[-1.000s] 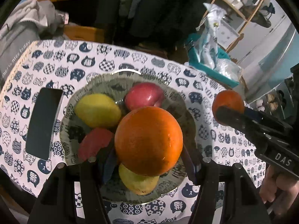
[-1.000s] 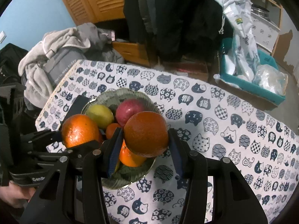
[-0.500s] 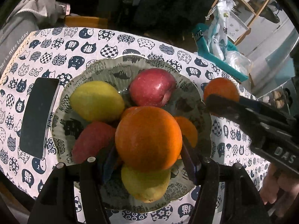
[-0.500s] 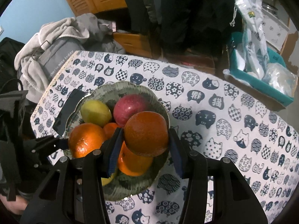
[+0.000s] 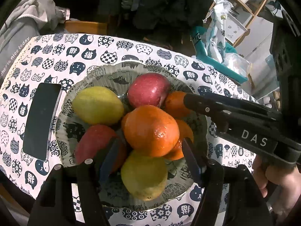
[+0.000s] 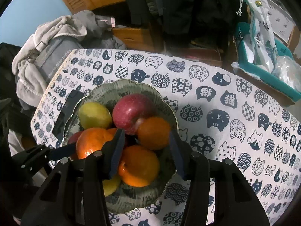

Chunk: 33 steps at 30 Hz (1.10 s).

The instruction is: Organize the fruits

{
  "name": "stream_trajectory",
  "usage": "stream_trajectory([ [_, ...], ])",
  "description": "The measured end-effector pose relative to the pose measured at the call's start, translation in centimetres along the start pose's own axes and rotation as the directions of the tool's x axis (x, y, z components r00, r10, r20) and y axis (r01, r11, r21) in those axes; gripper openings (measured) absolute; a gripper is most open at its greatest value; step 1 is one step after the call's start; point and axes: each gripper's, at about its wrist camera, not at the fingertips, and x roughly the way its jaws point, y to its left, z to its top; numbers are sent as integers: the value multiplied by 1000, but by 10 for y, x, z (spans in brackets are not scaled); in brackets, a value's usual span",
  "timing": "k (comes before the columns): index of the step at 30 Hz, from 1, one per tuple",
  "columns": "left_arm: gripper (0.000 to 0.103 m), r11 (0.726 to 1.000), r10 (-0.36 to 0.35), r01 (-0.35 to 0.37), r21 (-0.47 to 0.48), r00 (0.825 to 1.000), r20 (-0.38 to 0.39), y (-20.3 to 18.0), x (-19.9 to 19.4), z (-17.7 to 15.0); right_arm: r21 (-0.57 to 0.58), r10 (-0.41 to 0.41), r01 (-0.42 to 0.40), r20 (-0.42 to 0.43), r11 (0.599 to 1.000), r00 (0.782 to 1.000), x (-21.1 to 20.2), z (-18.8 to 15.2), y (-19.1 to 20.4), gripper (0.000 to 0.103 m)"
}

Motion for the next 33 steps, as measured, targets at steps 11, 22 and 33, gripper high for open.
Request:
stream_trajectory([
  [11, 72, 998, 4, -9, 56, 997, 79, -24, -45, 2, 0, -50, 50, 100, 999, 994, -56, -4, -1, 53],
  [22, 81, 989, 45, -72, 131, 979, 200, -53, -99, -1, 31, -93, 87, 266, 996, 960, -141, -11, -3, 70],
  [33, 89, 981, 46, -97, 166, 957, 286, -84, -149, -5, 20, -160, 165, 383, 986, 910, -211, -31, 0, 81],
])
